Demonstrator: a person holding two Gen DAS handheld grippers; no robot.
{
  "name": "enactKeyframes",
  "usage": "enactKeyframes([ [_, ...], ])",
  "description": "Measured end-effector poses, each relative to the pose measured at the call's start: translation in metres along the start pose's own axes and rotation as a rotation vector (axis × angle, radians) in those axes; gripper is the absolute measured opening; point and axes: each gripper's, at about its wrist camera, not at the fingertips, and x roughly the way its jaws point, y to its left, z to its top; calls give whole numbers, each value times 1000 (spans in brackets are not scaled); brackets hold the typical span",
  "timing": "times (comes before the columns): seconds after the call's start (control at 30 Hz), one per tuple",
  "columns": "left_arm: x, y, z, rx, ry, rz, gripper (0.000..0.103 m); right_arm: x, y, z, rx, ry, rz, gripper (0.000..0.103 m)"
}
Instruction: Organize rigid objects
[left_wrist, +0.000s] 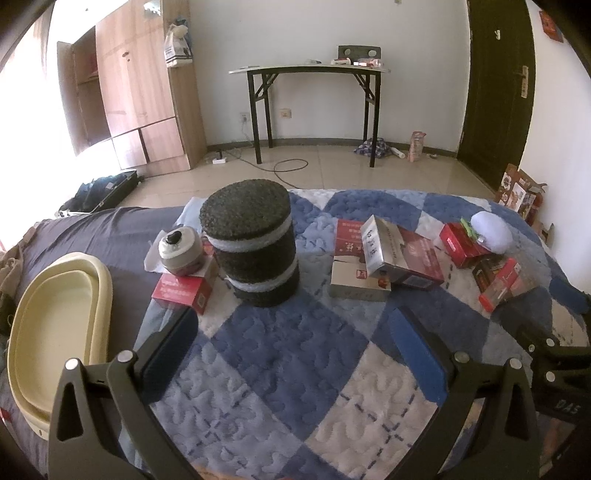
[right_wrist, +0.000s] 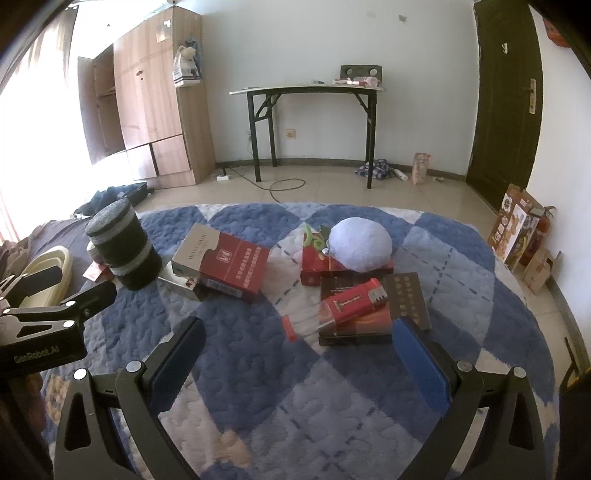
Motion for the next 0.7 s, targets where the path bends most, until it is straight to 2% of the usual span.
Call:
enactKeyframes([
  [0.7,4,-5,-2,-1,6,-6,103,1,-1,0,2,8,-6,103],
])
